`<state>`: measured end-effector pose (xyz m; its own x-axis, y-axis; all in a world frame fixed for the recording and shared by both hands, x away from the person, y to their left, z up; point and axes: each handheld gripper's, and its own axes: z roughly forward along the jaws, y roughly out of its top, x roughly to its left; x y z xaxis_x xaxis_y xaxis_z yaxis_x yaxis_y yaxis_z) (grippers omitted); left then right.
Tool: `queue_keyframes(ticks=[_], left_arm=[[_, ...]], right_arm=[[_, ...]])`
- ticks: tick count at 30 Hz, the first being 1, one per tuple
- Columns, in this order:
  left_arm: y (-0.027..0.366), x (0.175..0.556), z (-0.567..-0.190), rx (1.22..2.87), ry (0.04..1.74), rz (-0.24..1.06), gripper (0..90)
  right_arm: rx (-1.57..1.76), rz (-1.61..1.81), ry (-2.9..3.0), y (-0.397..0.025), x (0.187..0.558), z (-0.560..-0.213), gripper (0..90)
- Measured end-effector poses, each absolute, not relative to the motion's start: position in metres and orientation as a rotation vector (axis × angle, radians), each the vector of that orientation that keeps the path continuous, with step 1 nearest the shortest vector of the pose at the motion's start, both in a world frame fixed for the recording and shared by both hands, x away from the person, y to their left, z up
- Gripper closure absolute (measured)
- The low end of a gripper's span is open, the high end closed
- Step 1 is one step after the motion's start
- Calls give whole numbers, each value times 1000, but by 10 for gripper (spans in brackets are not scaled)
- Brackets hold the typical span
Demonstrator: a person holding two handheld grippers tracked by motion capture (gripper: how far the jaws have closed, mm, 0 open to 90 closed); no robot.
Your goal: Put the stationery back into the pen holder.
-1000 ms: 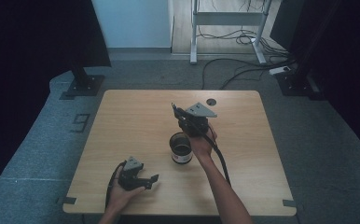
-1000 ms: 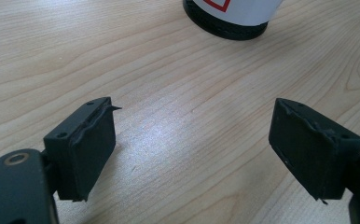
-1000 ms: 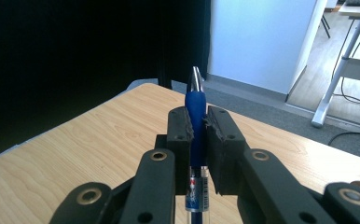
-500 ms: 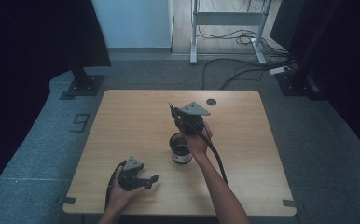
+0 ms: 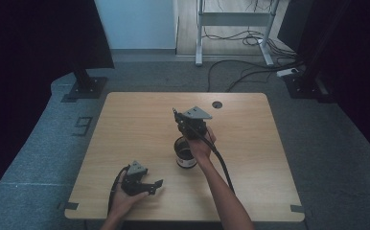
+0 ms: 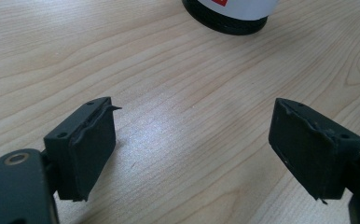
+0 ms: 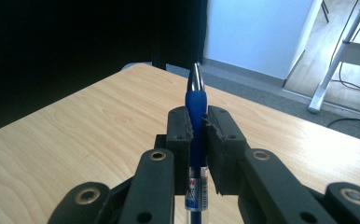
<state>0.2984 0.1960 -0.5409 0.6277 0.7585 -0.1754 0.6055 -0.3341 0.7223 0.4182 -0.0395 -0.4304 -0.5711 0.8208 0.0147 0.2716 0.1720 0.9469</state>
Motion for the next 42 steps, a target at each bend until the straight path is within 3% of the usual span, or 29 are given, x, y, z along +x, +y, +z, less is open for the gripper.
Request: queue_keyframes(ticks=[42], left_arm=[[190, 298, -546, 2090, 1056, 239, 153]], right_arm=[[1038, 1341, 2014, -53, 392, -478, 771]])
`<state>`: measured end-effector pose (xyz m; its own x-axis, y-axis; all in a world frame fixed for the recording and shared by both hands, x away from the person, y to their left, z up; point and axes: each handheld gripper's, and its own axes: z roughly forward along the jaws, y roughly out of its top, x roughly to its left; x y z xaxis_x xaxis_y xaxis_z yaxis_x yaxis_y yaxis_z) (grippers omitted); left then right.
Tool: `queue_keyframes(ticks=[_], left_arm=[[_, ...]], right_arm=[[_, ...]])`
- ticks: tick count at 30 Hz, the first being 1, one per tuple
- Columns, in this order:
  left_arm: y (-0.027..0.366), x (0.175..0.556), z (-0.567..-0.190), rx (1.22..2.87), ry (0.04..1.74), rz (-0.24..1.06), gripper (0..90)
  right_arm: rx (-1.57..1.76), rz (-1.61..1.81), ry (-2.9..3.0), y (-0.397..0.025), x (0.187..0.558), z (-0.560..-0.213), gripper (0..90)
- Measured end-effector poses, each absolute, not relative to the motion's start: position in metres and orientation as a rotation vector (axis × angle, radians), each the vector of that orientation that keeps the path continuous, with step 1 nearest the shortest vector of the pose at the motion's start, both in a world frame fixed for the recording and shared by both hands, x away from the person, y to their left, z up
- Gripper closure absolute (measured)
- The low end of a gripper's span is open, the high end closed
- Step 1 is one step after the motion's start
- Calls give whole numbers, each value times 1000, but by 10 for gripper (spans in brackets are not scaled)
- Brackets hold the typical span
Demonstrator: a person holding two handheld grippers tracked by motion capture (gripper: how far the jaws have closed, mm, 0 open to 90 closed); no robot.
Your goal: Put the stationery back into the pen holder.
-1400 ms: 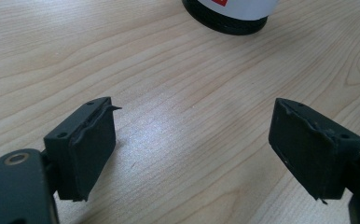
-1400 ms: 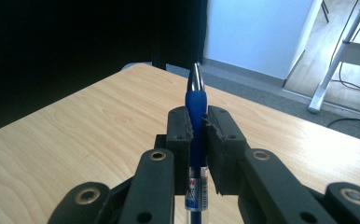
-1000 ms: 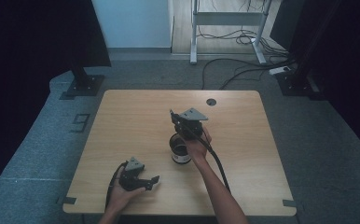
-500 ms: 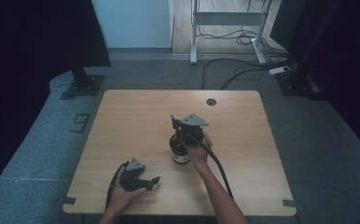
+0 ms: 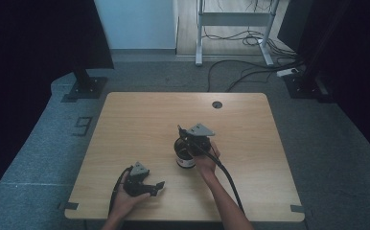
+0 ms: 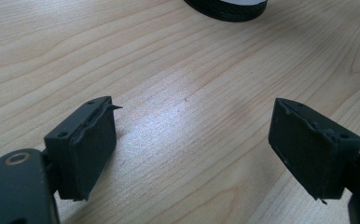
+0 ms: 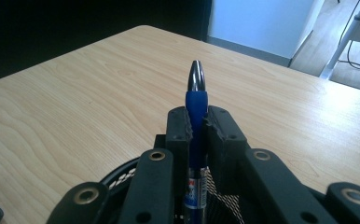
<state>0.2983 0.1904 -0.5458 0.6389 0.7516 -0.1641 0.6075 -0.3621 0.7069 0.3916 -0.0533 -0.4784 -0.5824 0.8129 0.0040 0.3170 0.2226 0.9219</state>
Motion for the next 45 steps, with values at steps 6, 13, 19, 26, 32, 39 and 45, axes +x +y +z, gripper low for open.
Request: queue_keyframes(ticks=[6, 13, 19, 26, 32, 39, 45], left_arm=[[191, 298, -546, 2093, 1054, 238, 153], [190, 298, -546, 2094, 1051, 239, 153], [190, 298, -546, 2094, 1051, 238, 153], [190, 298, -546, 2098, 1048, 238, 153], [190, 298, -546, 2101, 1044, 235, 153], [190, 298, -546, 2104, 1041, 239, 154], [189, 297, -546, 2103, 1042, 243, 154]], right_arm=[[1027, 1324, 2027, -53, 390, -481, 770], [1028, 1311, 2034, -55, 388, -481, 760], [1037, 1288, 2032, -56, 388, -481, 625], [1047, 1289, 2019, -58, 382, -477, 429], [1031, 1347, 2021, -71, 369, -474, 344], [1059, 1387, 1996, -105, 347, -473, 316], [1091, 1344, 1976, -138, 328, -480, 315]])
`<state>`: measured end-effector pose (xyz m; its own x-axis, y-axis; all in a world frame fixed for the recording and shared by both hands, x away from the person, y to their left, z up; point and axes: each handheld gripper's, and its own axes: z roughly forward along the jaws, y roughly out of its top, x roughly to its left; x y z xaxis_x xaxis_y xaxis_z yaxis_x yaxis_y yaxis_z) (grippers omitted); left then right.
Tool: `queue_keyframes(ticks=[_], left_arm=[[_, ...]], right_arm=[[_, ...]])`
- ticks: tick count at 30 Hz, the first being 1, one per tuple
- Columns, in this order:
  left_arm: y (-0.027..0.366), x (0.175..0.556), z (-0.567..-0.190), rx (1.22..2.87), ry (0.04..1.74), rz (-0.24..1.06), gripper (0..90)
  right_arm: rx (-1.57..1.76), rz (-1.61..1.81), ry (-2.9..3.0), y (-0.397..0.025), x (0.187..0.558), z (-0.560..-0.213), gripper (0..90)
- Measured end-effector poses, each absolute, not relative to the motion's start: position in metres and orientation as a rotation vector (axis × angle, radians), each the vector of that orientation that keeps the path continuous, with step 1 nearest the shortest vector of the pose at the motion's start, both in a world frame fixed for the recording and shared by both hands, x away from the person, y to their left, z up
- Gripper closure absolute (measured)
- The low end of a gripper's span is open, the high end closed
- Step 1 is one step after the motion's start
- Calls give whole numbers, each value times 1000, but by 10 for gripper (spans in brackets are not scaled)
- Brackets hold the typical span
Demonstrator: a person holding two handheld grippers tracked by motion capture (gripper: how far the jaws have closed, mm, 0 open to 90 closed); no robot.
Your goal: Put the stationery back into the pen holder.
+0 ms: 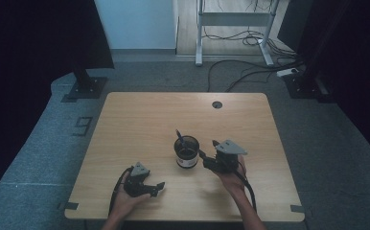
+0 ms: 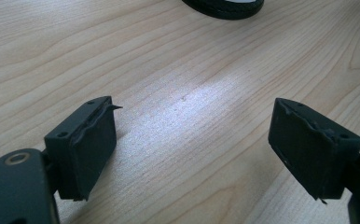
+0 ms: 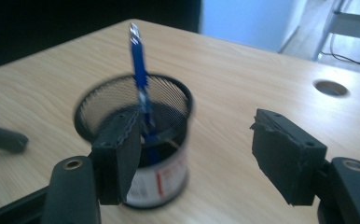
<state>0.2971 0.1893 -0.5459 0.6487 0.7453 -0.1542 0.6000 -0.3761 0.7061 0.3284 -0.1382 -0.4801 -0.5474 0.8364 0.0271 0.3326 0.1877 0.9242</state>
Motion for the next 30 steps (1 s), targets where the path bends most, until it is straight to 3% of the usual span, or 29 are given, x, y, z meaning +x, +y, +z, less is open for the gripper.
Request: queue_keyframes(ticks=[16, 25, 30], left_arm=[[189, 296, -547, 2104, 1034, 258, 153], [189, 296, -547, 2103, 1035, 258, 153], [188, 296, -547, 2105, 1034, 260, 153]], right_arm=[[1231, 1243, 1949, -214, 295, -518, 337], [1266, 1245, 1940, -224, 293, -529, 336], [1358, 1097, 1993, -224, 302, -538, 294]])
